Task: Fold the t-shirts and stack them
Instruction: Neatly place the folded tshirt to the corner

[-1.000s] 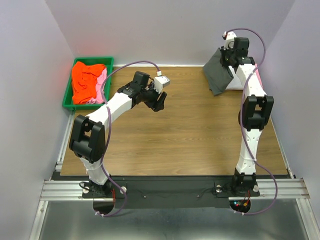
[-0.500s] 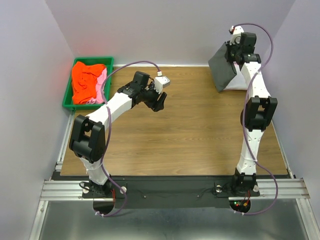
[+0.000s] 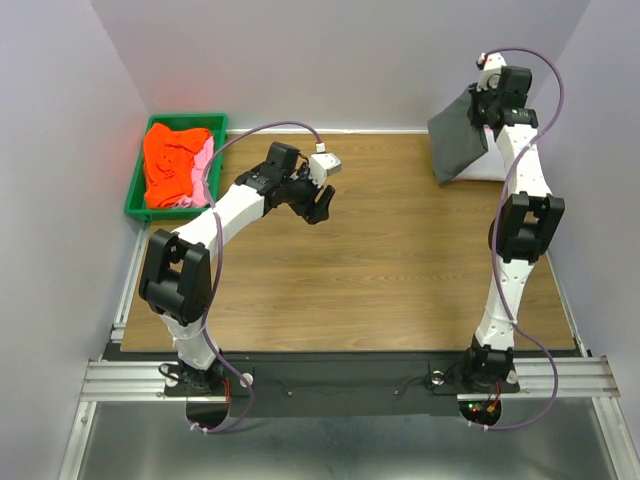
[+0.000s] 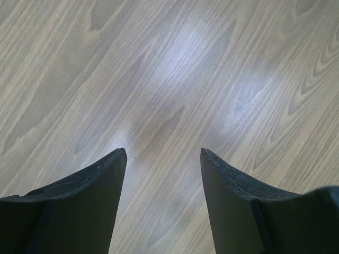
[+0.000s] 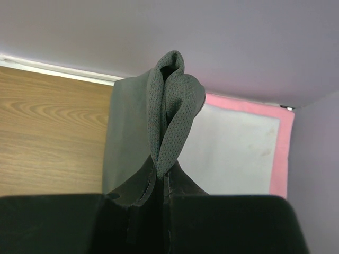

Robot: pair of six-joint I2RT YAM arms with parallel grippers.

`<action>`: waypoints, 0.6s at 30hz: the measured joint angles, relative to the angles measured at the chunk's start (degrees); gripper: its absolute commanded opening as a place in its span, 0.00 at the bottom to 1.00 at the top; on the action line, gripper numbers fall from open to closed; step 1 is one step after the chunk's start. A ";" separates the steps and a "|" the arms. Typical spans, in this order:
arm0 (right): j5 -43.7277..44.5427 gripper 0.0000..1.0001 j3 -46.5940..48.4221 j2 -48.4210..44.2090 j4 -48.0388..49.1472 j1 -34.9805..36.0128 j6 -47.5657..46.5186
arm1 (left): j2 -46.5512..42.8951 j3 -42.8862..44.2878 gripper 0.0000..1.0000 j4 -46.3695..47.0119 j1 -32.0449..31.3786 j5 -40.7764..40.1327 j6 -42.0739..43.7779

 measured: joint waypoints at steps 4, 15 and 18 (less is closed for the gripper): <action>0.02 0.01 0.13 0.20 0.00 -1.51 -1.64 | 0.00 0.02 0.86 -0.37 0.00 0.52 0.07; 0.04 0.00 6.82 7.52 -0.07 -4.46 -7.15 | 0.00 1.27 0.99 -2.05 0.00 2.45 0.50; 0.15 0.01 6.82 9.38 -0.07 -5.11 -8.13 | 0.00 1.92 0.99 -2.91 0.00 2.62 0.52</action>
